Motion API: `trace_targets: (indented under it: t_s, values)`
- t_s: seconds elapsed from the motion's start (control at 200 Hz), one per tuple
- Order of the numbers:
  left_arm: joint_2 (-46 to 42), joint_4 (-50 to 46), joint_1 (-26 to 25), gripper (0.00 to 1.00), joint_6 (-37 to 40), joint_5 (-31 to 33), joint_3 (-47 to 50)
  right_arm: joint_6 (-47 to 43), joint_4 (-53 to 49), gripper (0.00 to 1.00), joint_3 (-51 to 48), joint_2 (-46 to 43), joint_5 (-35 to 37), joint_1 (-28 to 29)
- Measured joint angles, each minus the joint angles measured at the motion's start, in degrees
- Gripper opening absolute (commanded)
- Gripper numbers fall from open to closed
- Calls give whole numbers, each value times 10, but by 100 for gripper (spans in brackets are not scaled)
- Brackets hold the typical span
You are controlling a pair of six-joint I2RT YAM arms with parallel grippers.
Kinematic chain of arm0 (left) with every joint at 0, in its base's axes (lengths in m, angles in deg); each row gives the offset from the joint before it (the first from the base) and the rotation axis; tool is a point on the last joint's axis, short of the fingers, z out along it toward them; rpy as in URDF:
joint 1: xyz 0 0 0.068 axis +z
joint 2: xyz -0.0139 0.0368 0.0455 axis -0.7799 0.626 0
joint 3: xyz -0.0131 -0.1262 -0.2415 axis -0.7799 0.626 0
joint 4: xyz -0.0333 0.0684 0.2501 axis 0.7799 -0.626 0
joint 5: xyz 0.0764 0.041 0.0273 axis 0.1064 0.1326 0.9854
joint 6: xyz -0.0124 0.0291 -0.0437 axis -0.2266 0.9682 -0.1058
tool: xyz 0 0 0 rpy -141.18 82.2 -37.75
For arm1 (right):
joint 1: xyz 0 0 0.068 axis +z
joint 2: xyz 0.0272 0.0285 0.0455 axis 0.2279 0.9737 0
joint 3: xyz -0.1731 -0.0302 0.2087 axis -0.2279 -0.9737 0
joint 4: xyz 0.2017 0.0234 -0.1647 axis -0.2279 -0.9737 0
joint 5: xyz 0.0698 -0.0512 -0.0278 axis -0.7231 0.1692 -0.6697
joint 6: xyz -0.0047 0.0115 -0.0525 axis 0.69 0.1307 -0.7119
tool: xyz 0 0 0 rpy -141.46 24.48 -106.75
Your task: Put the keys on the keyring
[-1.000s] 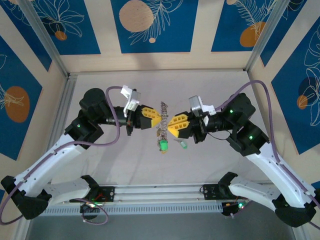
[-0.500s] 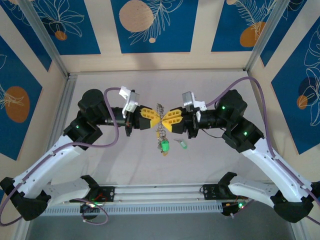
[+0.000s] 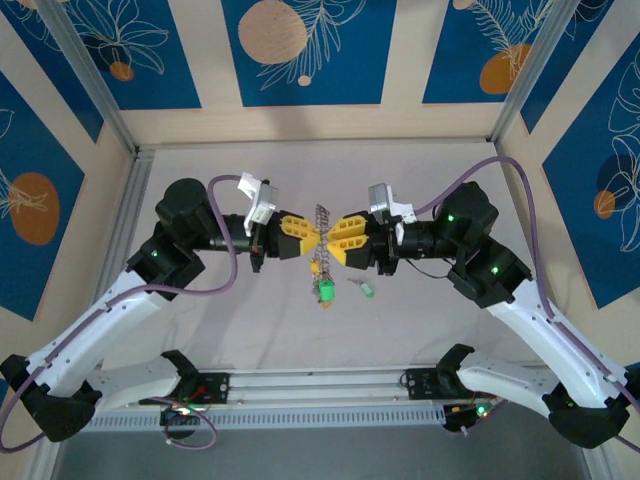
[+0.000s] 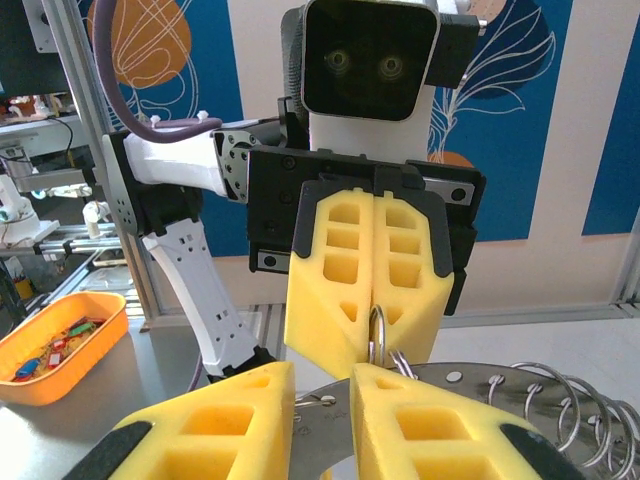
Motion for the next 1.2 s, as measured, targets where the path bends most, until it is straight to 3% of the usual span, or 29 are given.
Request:
trace_targets:
  t_s: [0.35, 1.2]
  values:
    - [-2, 0, 1, 0, 0, 7, 0, 0, 0, 35, 0, -1, 13, 0]
    - [-9, 0, 1, 0, 0, 6, 0, 9, 18, 35, -12, 7, 20, -20]
